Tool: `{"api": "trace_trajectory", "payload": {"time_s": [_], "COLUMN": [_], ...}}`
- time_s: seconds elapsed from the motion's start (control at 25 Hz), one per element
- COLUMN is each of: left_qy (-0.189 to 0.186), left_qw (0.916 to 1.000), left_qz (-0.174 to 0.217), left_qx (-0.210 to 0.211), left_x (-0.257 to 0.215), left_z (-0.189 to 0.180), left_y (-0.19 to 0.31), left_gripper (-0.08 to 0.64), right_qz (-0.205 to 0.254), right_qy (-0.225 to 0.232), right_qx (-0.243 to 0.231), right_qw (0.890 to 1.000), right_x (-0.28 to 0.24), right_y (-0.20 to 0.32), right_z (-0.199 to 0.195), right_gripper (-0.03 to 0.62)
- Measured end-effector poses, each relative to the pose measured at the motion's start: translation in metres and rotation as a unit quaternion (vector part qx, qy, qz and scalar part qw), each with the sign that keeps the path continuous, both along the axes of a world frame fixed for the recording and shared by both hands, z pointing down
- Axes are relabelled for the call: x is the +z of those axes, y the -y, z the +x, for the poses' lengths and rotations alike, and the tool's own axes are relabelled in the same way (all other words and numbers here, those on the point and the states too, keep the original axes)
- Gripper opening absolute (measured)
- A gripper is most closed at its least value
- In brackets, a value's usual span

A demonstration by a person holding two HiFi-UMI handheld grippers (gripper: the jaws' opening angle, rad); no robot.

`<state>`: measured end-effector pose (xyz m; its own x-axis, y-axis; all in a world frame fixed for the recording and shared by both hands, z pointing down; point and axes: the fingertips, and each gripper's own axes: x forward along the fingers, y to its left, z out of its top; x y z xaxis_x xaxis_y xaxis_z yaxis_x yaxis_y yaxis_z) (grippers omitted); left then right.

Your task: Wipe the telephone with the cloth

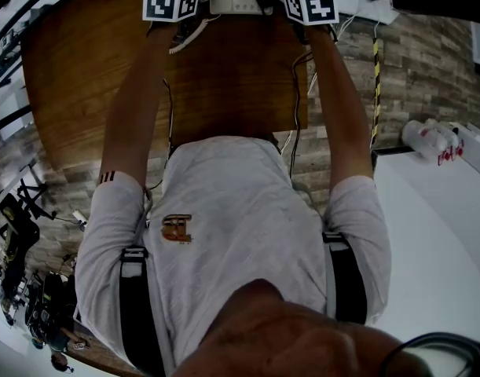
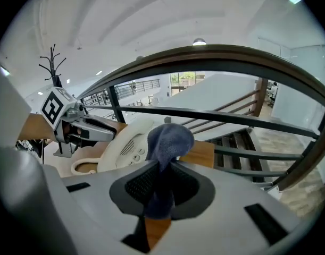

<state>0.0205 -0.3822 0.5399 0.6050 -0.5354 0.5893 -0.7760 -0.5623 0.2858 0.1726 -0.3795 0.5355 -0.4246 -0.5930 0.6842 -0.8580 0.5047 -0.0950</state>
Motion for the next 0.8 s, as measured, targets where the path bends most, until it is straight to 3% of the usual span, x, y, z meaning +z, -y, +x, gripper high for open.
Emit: {"api": "trace_trajectory", "payload": {"time_s": [0.2, 0.4, 0.6, 0.8], "left_qy": [0.003, 0.004, 0.004, 0.005], "left_qw": [1.0000, 1.0000, 1.0000, 1.0000], "left_qz": [0.001, 0.001, -0.002, 0.000], "left_qx": [0.004, 0.004, 0.003, 0.003], "left_x": [0.001, 0.003, 0.002, 0.002], "left_z": [-0.001, 0.000, 0.001, 0.002], "left_y": [0.002, 0.002, 0.002, 0.003], "left_gripper": [0.132, 0.132, 0.132, 0.132], "right_qz": [0.022, 0.034, 0.008, -0.014], "right_qy": [0.009, 0.055, 0.121, 0.121], "right_qx": [0.011, -0.017, -0.033, -0.044], "right_qw": [1.000, 0.998, 0.992, 0.992], "right_x": [-0.016, -0.031, -0.029, -0.011], "right_y": [-0.013, -0.034, -0.052, -0.061], "right_z": [0.007, -0.032, -0.083, -0.110], "right_gripper": [0.072, 0.072, 0.072, 0.072]}}
